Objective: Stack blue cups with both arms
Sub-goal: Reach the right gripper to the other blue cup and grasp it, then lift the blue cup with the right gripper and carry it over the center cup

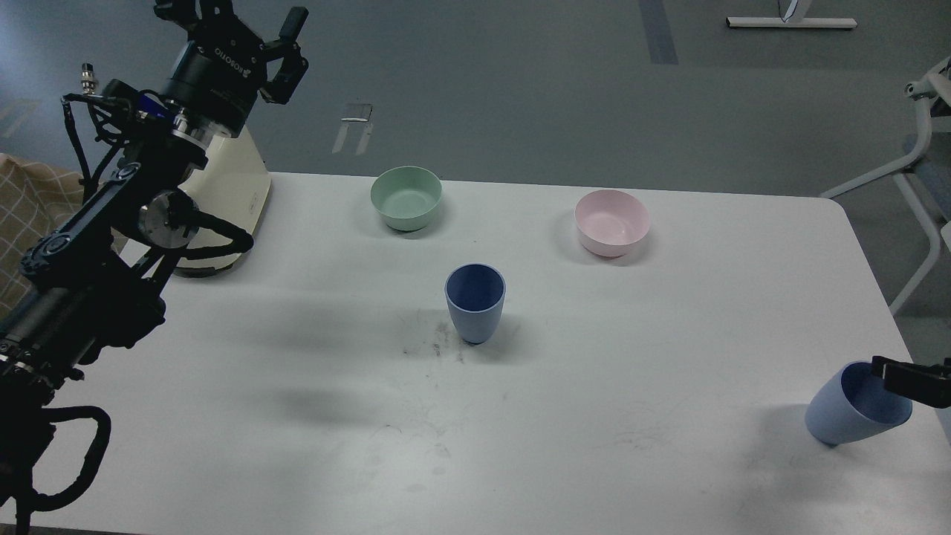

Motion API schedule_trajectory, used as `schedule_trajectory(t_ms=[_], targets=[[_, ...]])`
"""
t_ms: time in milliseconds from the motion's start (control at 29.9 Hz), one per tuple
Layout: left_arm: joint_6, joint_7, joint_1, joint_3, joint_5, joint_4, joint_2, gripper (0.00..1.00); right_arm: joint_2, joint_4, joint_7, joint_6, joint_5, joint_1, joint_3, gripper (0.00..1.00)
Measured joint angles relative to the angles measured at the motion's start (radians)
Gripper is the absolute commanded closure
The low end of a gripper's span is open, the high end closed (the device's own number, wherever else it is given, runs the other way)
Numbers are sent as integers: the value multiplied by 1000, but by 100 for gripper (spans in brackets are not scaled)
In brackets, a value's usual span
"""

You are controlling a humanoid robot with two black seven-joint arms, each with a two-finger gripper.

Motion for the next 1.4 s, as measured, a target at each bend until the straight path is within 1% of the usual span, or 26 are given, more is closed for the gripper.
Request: schedule_trajectory(t_ms=[33, 167, 234, 267, 301, 468, 935, 1002, 1102, 1136, 1169, 1403], targets=[[0, 0, -1, 0, 1, -1, 0, 2, 0, 0, 0, 0, -1, -4, -2, 26], [0, 0, -2, 0, 1, -1, 0, 2, 4, -2, -2, 0, -4, -24, -5, 37], [0, 0, -2, 0, 1, 0, 1, 2, 8, -2, -4, 0, -4, -28, -5, 53], [0, 0, -2, 0, 1, 0, 1, 2, 9, -2, -6, 0, -4, -29, -6, 57], [0, 0, -2, 0, 1, 1, 1, 2, 10, -2, -8, 0, -5, -31, -7, 58], [-1, 0, 0, 0, 1, 1, 0, 2, 17, -2, -23, 0, -11, -33, -10, 59], [-1, 0, 2, 0, 2, 1, 1, 2, 71, -3, -27, 0, -37, -31, -25, 59], [-1, 0, 2, 0, 3, 1, 1, 2, 84, -4, -27, 0, -46, -26, -36, 72], [0, 0, 4, 0, 3, 1, 0, 2, 93, -4, -27, 0, -50, -23, -39, 87], [1, 0, 5, 0, 3, 1, -1, 2, 93, -4, -27, 0, -50, -22, -39, 91], [1, 0, 5, 0, 3, 1, -1, 2, 93, -3, -27, 0, -50, -22, -39, 100], [2, 0, -2, 0, 2, 1, 0, 2, 87, -2, -27, 0, -49, -19, -38, 100]])
